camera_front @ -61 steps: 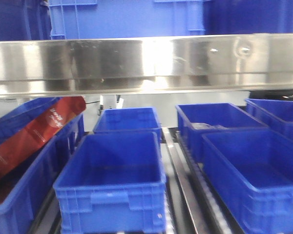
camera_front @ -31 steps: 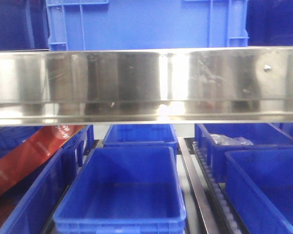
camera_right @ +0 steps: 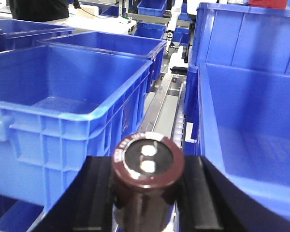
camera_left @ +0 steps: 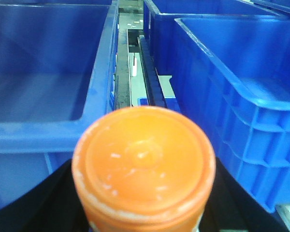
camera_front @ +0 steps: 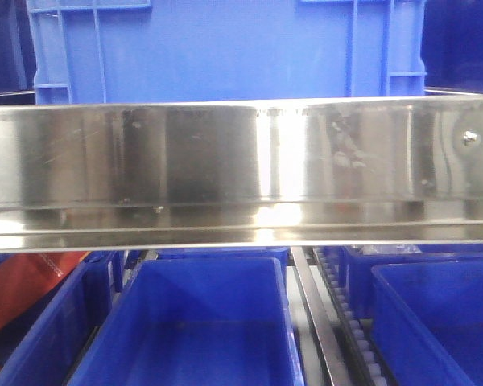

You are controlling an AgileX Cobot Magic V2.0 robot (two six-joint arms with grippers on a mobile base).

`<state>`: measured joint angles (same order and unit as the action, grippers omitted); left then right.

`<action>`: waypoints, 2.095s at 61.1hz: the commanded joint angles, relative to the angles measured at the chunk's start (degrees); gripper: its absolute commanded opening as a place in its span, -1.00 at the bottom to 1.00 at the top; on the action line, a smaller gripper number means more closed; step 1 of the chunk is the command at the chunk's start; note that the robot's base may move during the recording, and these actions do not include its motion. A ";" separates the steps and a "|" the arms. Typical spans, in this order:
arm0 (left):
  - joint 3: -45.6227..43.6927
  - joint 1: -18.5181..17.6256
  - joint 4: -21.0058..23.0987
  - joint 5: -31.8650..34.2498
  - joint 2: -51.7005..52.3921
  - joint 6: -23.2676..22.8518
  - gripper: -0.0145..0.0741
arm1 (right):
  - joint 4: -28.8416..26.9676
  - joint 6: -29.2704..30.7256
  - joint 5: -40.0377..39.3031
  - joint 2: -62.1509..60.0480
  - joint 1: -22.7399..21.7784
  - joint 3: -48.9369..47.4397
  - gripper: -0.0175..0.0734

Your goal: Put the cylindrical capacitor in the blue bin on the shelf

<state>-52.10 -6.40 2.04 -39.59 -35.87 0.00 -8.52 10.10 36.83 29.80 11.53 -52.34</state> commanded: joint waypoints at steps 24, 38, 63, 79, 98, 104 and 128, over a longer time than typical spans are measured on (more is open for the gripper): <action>-0.20 -0.27 0.25 1.73 0.33 0.00 -0.92 | 0.25 0.51 -1.35 -0.16 0.12 -0.22 -0.97; -0.20 -0.27 0.25 1.73 0.33 0.00 -0.92 | 0.25 0.51 -1.35 -0.16 0.12 -0.22 -0.97; -0.20 -0.27 0.25 1.73 0.33 0.00 -0.92 | 0.25 0.51 -1.35 -0.16 0.12 -0.22 -0.97; -0.33 -0.27 0.25 3.91 -0.36 0.00 -0.92 | 0.25 0.51 -1.35 -0.16 0.12 -0.22 -0.97; -17.50 -9.52 3.41 -1.06 -14.69 3.44 -0.92 | -0.15 0.51 -2.77 -0.16 0.12 -0.22 -0.97; -26.37 -15.45 3.41 -3.04 -22.65 5.16 -0.92 | -0.50 0.51 -2.77 -0.16 0.12 -0.22 -0.97; -54.31 -28.50 3.30 -3.56 -54.06 5.92 -0.92 | -0.62 0.51 -2.77 -0.16 0.12 -0.22 -0.97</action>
<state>-102.73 -33.76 4.98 -43.39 -85.35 5.83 -8.93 10.10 35.78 29.80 11.53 -52.34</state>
